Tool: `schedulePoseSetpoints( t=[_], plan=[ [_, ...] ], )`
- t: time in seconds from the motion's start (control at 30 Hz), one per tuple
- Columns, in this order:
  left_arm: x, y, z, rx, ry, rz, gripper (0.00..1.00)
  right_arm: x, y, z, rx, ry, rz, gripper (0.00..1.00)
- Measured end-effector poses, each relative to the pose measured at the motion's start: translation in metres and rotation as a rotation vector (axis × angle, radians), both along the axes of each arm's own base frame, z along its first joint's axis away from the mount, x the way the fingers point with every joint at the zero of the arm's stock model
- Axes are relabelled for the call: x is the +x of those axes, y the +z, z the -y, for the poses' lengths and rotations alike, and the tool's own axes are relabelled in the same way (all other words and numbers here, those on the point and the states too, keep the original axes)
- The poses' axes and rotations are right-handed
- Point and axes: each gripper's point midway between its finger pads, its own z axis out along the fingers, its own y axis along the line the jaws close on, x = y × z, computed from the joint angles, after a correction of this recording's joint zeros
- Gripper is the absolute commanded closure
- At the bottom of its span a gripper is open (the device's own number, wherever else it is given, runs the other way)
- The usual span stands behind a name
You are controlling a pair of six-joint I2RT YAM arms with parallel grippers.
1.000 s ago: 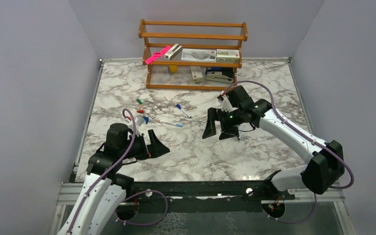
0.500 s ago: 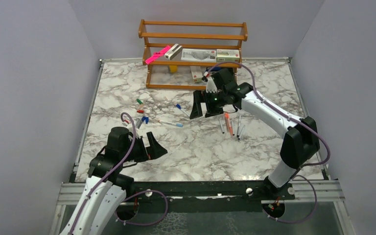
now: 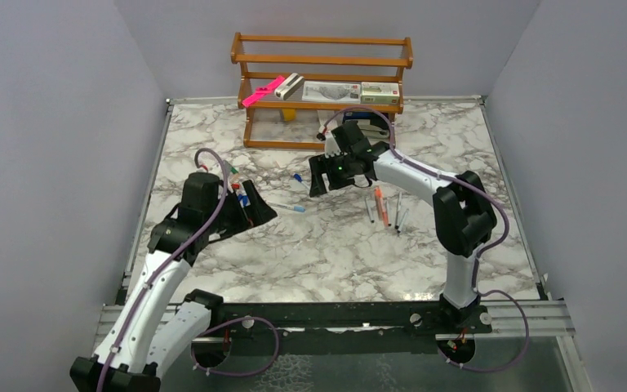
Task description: Open the pen caps
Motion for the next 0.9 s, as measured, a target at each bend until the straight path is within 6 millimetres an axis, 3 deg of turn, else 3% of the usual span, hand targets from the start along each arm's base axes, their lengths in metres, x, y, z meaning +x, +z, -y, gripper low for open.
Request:
schedulePoseSetpoints(
  t=[0.13, 0.33, 0.53, 0.73, 0.9],
  plan=[
    [0.027, 0.019, 0.004, 0.008, 0.016, 0.025, 0.01, 0.014, 0.0, -0.016, -0.002, 0.045, 0.062, 0.34],
    [0.044, 0.032, 0.006, 0.011, 0.039, 0.054, 0.01, 0.034, -0.002, -0.051, 0.014, 0.11, 0.144, 0.37],
    [0.049, 0.034, 0.003, 0.01, 0.07, 0.066, 0.01, 0.023, -0.017, -0.09, -0.011, 0.211, 0.188, 0.37],
    [0.049, 0.042, 0.001, -0.005, 0.092, 0.095, 0.01, 0.002, -0.032, -0.11, -0.036, 0.268, 0.198, 0.37],
    [0.049, 0.044, 0.002, -0.008, 0.091, 0.102, 0.01, 0.006, -0.046, -0.123, -0.083, 0.272, 0.234, 0.38]
  ],
)
